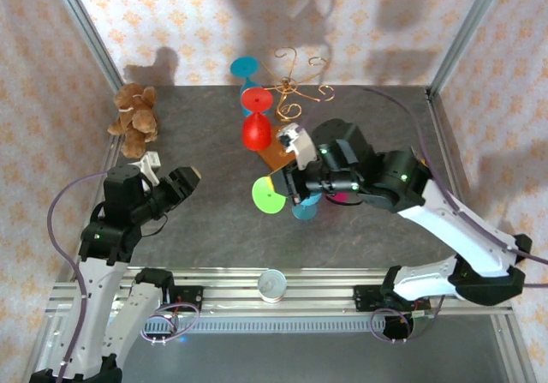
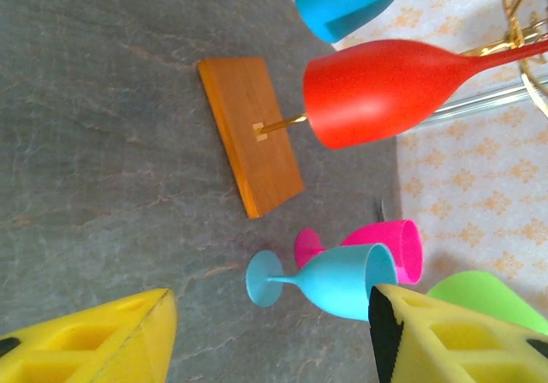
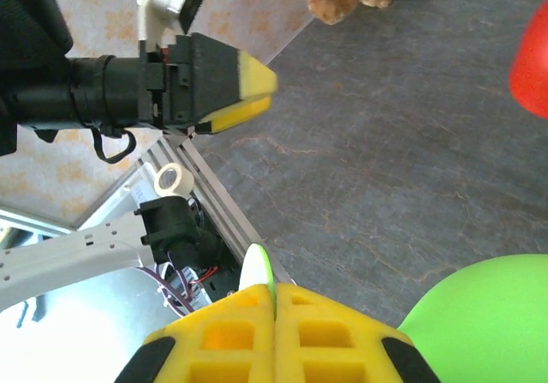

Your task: Take the wine glass off the wine glass rack

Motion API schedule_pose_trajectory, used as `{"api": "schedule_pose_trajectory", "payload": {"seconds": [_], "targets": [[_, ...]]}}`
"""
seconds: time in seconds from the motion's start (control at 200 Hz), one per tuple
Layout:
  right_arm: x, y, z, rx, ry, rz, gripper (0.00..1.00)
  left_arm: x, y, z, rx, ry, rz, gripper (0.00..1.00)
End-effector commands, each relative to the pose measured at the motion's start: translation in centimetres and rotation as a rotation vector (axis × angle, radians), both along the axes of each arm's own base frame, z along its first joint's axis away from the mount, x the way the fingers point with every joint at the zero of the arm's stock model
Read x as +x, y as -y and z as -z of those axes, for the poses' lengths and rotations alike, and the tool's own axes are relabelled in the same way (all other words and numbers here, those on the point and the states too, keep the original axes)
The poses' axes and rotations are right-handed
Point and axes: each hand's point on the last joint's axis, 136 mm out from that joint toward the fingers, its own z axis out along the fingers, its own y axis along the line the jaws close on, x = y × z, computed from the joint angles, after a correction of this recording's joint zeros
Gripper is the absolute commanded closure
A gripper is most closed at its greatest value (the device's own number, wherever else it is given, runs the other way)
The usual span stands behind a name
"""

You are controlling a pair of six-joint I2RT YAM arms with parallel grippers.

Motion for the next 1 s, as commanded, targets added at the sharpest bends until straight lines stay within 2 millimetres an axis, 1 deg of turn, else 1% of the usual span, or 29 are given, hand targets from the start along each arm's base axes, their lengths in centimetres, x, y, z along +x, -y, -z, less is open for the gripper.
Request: {"api": "schedule_pose_trajectory", "payload": {"seconds": [0.0, 0.08, 0.205, 0.365, 0.501, 0.671, 0.876, 0.996], "targets": [[-0.1, -1.3, -1.6, -0.018, 0.125, -0.026, 1.00, -1.5, -0.8, 1.0, 0.050, -0.045, -0.017, 0.39], [-0.3, -2.5, -1.3, -0.043, 0.157, -0.044, 1.00, -2.1, -1.3, 1.5, 0.067, -0.061, -0.038, 0.39], [-0.6, -4.1, -0.3, -0.080, 0.216, -0.069, 1.00, -2.6, -1.2, 2.5, 0.060, -0.095, -0.034, 0.39], [-0.8, -6.1, 2.1, -0.162, 0.281, -0.098, 1.00, -3.3, -0.8, 3.5, 0.039, -0.142, -0.021, 0.39], [-0.8, -7.5, 3.9, -0.186, 0.313, -0.114, 1.00, -3.6, -0.7, 4.2, 0.020, -0.152, -0.028, 0.38], [-0.5, -8.3, 5.8, -0.236, 0.409, -0.116, 1.00, -3.7, -0.7, 4.9, 0.008, -0.168, -0.029, 0.38], [0.2, -8.9, 8.2, -0.289, 0.531, -0.089, 1.00, -2.9, 0.2, 4.7, -0.056, -0.141, -0.014, 0.38], [0.5, -9.2, 8.8, -0.289, 0.602, -0.064, 1.00, -2.6, 0.8, 4.5, -0.087, -0.138, 0.013, 0.38]]}}
